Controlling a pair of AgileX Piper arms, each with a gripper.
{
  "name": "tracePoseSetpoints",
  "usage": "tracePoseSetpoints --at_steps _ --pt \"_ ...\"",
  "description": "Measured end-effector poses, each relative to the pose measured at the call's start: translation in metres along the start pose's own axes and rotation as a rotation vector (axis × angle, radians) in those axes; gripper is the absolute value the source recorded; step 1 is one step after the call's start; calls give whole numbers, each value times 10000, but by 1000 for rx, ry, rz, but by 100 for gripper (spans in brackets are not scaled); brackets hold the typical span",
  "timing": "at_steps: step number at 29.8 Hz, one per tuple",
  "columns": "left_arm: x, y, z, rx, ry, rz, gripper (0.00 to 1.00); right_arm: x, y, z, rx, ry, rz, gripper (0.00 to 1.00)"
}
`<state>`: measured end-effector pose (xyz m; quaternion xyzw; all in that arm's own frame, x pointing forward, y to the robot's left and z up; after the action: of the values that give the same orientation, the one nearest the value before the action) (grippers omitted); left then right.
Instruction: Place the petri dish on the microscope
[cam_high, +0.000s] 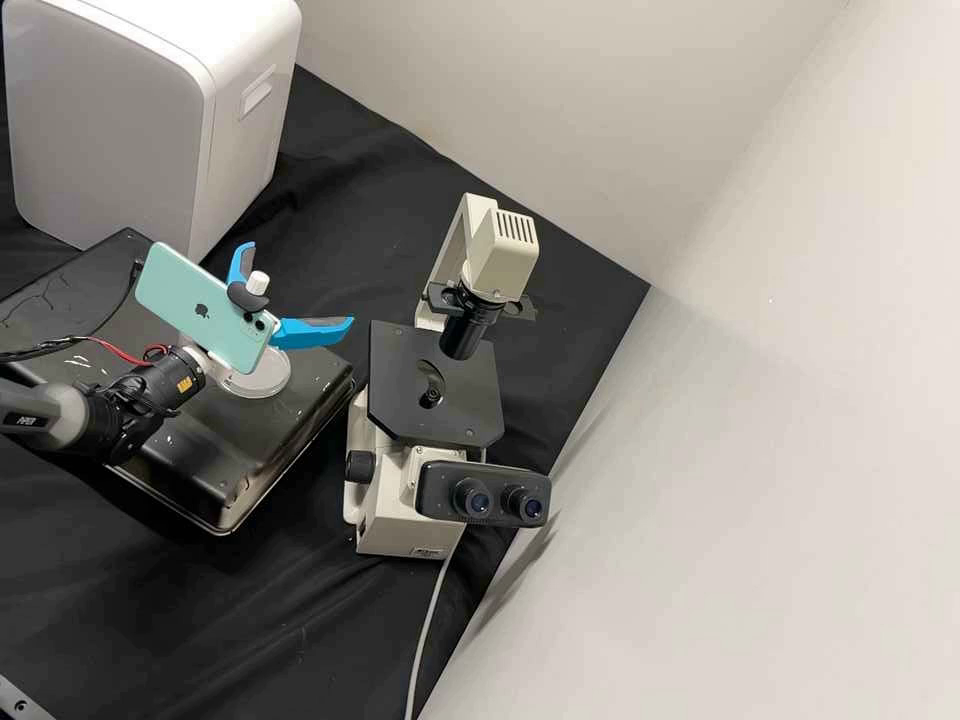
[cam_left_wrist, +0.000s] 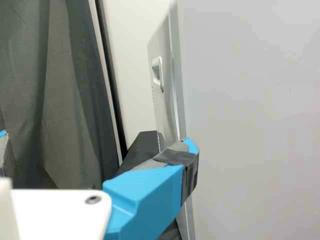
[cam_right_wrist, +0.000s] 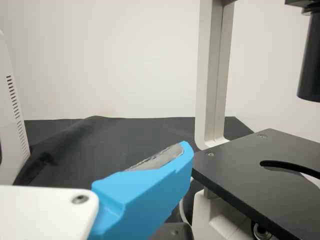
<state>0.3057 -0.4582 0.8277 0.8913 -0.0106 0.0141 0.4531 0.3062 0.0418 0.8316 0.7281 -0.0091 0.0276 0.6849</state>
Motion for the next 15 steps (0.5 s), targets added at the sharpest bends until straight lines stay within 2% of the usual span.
tracePoseSetpoints --at_steps 11,15 --pt "0 0 0 0 0 0 100 0 0 0 0 0 0 100" --pt "-18 -24 -4 0 1 -9 100 0 0 0 0 0 0 100"
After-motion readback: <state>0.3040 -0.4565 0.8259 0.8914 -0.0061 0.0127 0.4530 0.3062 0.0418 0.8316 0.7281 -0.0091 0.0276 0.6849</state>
